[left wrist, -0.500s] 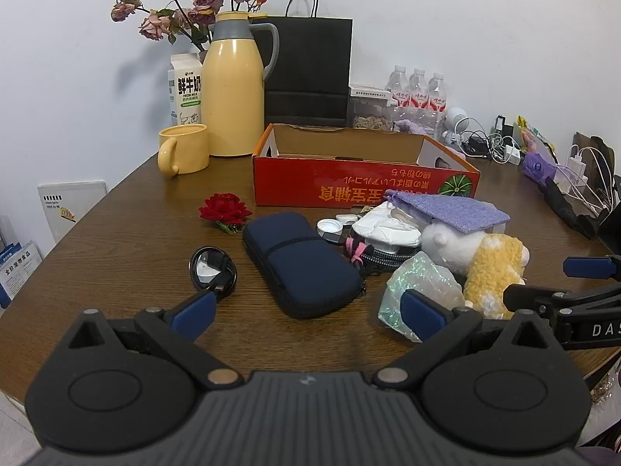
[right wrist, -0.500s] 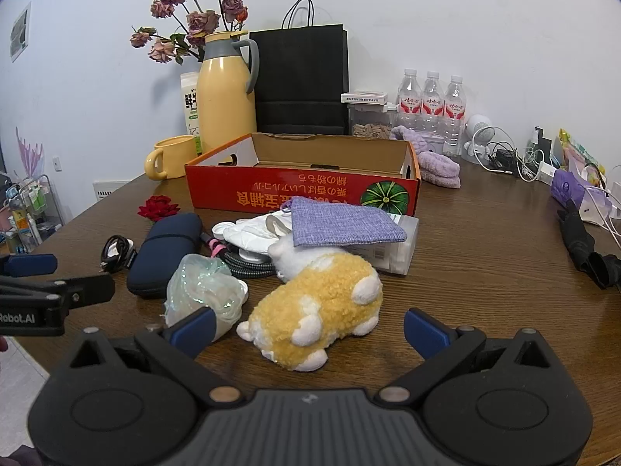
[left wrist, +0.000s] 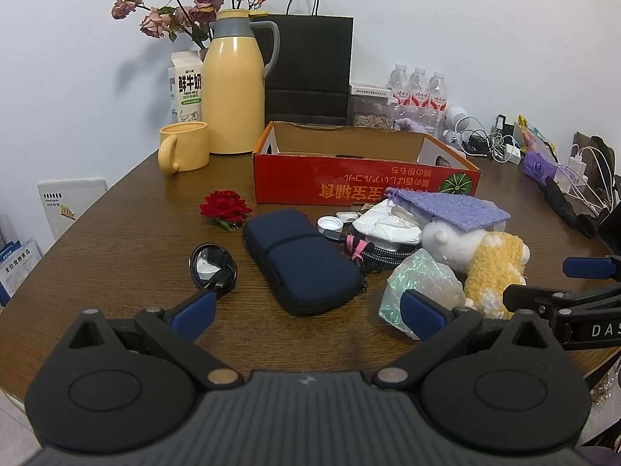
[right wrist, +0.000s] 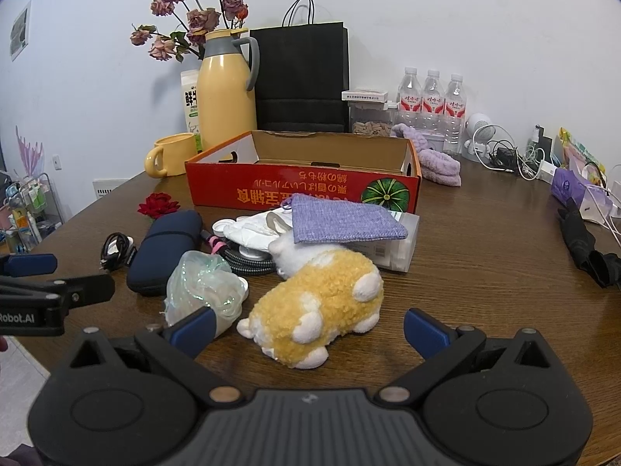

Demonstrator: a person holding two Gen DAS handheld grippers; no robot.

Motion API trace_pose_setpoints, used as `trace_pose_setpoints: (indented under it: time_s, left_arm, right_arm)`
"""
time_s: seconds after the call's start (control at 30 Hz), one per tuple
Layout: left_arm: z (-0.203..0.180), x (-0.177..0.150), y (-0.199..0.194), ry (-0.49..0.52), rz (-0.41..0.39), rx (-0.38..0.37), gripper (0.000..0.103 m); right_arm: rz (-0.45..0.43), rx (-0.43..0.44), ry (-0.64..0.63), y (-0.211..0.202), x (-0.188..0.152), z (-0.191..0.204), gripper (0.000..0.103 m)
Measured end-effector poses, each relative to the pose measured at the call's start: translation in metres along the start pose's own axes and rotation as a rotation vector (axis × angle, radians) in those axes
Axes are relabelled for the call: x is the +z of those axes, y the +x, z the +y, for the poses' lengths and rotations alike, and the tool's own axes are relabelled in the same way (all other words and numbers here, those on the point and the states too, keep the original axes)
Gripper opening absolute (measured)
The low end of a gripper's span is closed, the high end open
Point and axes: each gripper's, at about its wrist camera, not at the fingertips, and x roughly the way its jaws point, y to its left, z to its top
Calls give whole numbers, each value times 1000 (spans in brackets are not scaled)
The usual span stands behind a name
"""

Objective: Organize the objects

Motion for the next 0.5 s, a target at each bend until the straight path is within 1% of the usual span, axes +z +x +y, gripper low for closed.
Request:
trace_pose_setpoints:
  time_s: [0.5]
  left_arm:
    - [0,0,0,-1,0,-1,103]
  right_arm:
    - [0,-1,-1,0,-1,1,103]
